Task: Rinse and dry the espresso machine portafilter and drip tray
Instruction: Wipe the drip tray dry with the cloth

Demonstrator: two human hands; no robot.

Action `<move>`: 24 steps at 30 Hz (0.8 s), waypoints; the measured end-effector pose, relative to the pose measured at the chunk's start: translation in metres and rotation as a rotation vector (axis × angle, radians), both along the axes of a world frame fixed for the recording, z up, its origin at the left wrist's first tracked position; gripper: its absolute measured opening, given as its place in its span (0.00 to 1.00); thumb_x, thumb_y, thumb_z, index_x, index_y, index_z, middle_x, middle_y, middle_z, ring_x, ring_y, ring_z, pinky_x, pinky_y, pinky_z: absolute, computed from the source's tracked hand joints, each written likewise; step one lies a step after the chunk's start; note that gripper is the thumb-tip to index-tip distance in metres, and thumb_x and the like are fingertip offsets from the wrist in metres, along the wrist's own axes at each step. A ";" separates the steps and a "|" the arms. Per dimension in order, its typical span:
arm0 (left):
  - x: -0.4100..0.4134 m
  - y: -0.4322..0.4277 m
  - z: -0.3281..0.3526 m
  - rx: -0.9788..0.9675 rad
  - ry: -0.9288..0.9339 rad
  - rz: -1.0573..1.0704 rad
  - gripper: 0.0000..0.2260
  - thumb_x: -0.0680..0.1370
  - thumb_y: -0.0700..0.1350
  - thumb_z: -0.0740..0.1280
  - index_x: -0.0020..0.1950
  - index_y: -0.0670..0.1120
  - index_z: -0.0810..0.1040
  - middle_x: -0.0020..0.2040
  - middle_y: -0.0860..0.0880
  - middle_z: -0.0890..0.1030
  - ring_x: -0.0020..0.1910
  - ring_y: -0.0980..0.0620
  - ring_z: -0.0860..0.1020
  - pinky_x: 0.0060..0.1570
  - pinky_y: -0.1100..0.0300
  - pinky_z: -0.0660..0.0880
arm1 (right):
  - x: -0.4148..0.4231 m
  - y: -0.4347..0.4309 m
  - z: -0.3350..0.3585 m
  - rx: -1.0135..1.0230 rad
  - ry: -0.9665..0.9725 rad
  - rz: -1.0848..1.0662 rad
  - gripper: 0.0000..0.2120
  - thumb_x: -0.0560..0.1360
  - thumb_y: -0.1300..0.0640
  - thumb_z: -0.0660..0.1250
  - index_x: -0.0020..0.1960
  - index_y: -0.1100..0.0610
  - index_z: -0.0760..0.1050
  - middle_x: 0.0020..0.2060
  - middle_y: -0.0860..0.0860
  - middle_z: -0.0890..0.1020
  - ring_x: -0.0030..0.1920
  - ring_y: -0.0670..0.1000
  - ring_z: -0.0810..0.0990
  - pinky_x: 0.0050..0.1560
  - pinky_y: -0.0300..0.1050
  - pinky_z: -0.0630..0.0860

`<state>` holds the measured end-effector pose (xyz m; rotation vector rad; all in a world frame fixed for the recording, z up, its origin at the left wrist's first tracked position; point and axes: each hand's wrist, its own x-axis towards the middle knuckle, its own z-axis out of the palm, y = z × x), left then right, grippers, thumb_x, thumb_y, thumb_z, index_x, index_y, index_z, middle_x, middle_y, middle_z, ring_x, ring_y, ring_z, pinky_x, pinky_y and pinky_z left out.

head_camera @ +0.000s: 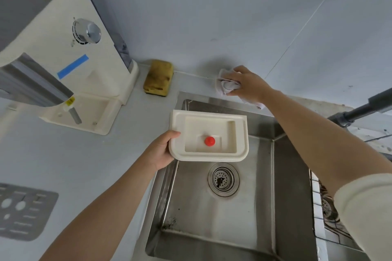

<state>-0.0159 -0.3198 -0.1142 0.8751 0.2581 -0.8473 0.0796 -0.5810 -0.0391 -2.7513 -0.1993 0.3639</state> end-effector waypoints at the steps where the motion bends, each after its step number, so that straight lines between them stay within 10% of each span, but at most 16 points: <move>1: 0.001 0.000 -0.002 0.008 0.006 0.008 0.27 0.59 0.45 0.70 0.58 0.45 0.76 0.51 0.47 0.84 0.50 0.50 0.82 0.47 0.56 0.80 | 0.006 0.002 -0.005 -0.052 -0.005 0.060 0.23 0.73 0.50 0.67 0.67 0.44 0.68 0.68 0.50 0.65 0.60 0.56 0.72 0.59 0.51 0.72; 9: 0.009 -0.003 -0.015 0.032 0.047 0.033 0.26 0.59 0.46 0.69 0.57 0.46 0.76 0.48 0.48 0.85 0.47 0.50 0.83 0.45 0.56 0.81 | 0.010 -0.010 -0.050 -0.681 -0.049 0.296 0.31 0.76 0.37 0.54 0.75 0.42 0.47 0.73 0.50 0.56 0.69 0.59 0.60 0.63 0.54 0.64; 24: -0.001 -0.002 0.004 -0.040 0.022 0.049 0.39 0.47 0.47 0.81 0.57 0.44 0.76 0.48 0.46 0.85 0.46 0.48 0.83 0.45 0.54 0.81 | -0.059 -0.003 -0.007 0.033 0.105 -0.212 0.42 0.72 0.41 0.65 0.75 0.43 0.41 0.76 0.50 0.40 0.76 0.56 0.41 0.72 0.59 0.48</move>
